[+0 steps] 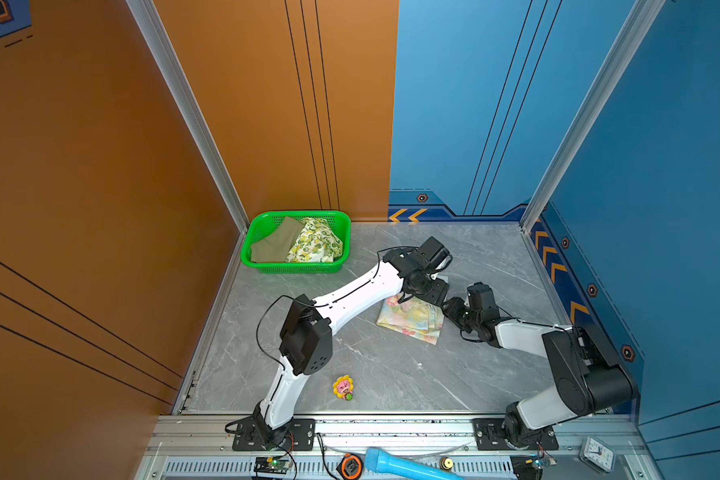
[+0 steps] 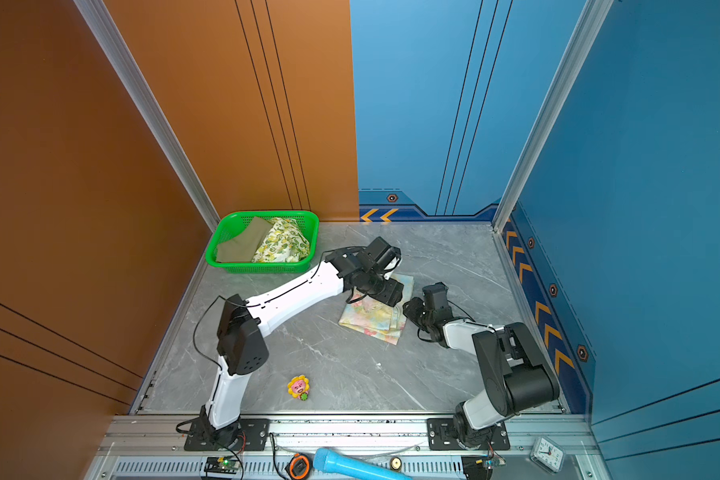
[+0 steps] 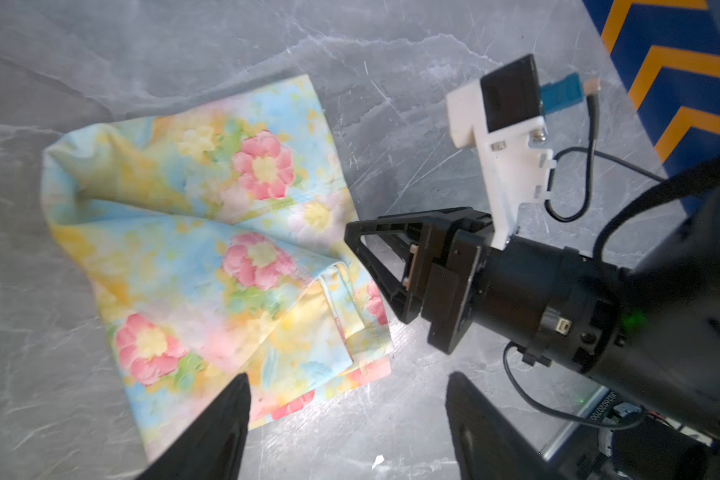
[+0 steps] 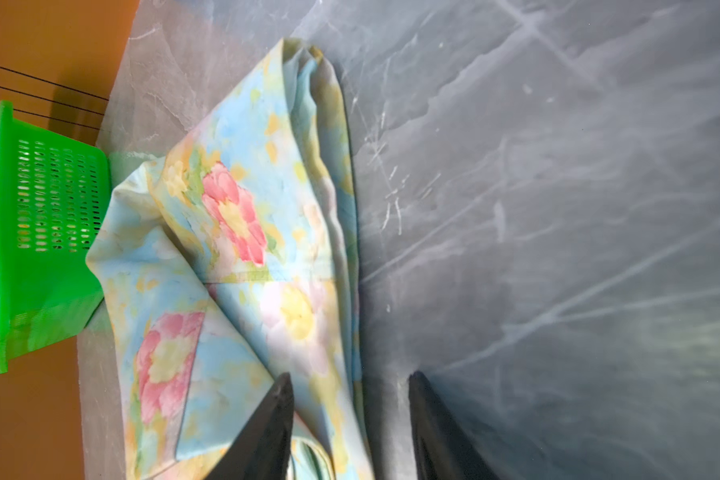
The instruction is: Fold and stack the skirts
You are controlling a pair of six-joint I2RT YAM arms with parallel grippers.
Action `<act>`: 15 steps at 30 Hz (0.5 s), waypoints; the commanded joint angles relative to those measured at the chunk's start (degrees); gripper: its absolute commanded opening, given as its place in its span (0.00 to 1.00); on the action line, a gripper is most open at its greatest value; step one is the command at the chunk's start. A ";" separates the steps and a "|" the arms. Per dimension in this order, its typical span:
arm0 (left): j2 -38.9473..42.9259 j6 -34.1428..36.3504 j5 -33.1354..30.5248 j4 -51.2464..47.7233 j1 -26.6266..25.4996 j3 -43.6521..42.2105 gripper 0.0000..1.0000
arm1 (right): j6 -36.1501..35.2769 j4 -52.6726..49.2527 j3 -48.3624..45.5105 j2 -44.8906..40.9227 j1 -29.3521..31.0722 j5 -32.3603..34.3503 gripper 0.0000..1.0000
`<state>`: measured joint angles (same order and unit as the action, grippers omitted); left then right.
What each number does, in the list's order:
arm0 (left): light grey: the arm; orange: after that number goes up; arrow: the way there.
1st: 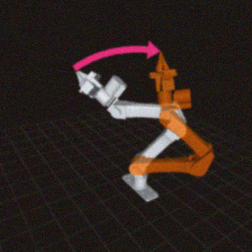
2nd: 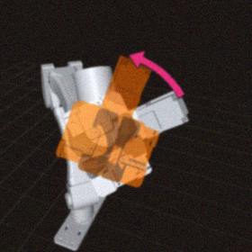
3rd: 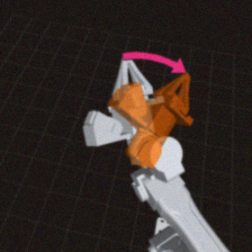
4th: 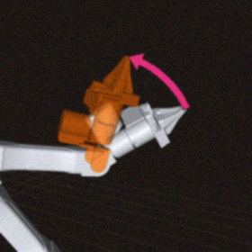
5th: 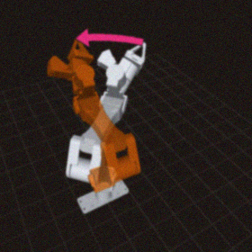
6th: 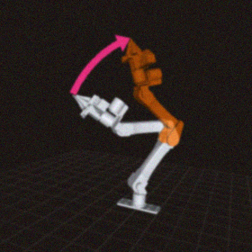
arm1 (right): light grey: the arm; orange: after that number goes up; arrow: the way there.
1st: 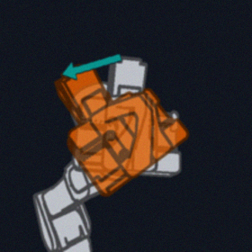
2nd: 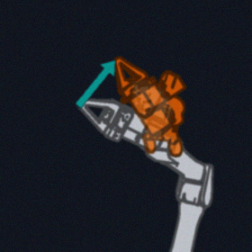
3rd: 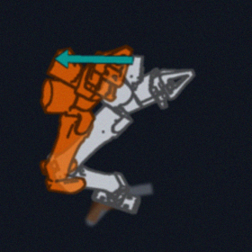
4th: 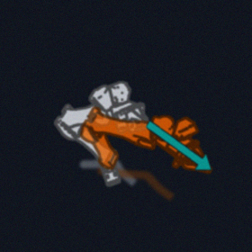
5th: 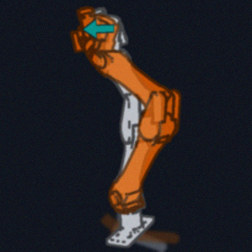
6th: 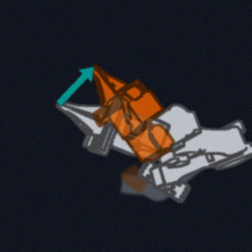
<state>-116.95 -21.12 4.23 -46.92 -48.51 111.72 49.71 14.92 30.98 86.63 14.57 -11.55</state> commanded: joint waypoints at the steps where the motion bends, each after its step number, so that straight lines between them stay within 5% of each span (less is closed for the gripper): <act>1: 5.83 -3.84 2.96 3.58 5.06 -8.44 0.73 | -5.92 -6.83 0.14 -3.46 0.36 2.93 0.52; 7: 12.94 -8.22 9.01 13.67 11.30 -27.51 0.68 | -14.81 -15.50 5.95 -7.54 4.52 9.31 0.62; 15: 9.70 -7.41 8.52 18.34 13.09 -35.75 0.66 | -23.15 -22.49 19.10 -2.38 12.57 17.22 0.75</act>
<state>-105.41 -28.38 11.14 -32.53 -35.94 77.17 31.81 -2.55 45.95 81.78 25.67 0.69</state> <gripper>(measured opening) 0.664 0.745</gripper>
